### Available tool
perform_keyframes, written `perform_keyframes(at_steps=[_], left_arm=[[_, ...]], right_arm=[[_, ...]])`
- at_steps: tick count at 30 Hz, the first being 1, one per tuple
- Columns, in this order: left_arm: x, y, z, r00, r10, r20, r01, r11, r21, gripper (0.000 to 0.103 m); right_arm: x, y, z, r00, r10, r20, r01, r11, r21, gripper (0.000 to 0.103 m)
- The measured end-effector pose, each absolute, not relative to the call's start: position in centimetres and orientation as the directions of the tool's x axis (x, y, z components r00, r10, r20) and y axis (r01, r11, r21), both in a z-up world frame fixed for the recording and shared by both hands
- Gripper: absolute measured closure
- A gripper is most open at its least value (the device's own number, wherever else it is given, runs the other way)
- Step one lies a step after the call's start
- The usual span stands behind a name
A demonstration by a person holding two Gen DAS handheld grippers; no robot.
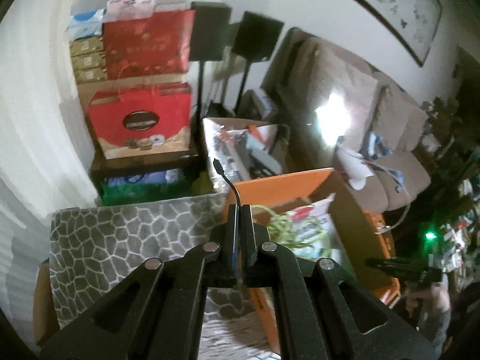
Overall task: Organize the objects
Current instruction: 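Carry the black cable with the left gripper over the orange box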
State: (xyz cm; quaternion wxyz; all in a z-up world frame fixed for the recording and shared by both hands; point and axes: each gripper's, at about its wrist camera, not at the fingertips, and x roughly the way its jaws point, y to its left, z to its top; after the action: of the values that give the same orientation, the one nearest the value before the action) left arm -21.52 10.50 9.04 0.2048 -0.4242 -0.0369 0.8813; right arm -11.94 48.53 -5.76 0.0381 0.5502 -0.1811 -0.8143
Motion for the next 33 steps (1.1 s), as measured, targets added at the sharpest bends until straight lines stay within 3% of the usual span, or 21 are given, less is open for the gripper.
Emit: perform_keyframes(at_steps=[9, 17, 33], left_arm=[[-18.0, 14.3, 12.0, -0.504, 0.505, -0.701, -0.457, -0.845, -0.280, 0.103], [-16.2, 19.1, 11.4, -0.438, 0.542, -0.717, -0.528, -0.801, -0.283, 0.103], [-17.6, 17.7, 7.9, -0.430, 0.424, -0.797, -0.464, -0.861, -0.207, 0.099]], right_arm=[[-11.8, 48.7, -5.8, -0.394, -0.265, -0.880, -0.139, -0.929, 0.342, 0.089], [-11.8, 48.7, -5.8, -0.395, -0.265, -0.880, -0.139, -0.929, 0.342, 0.089], [-11.8, 48.6, -5.8, -0.398, -0.267, -0.878, -0.138, -0.928, 0.345, 0.089]])
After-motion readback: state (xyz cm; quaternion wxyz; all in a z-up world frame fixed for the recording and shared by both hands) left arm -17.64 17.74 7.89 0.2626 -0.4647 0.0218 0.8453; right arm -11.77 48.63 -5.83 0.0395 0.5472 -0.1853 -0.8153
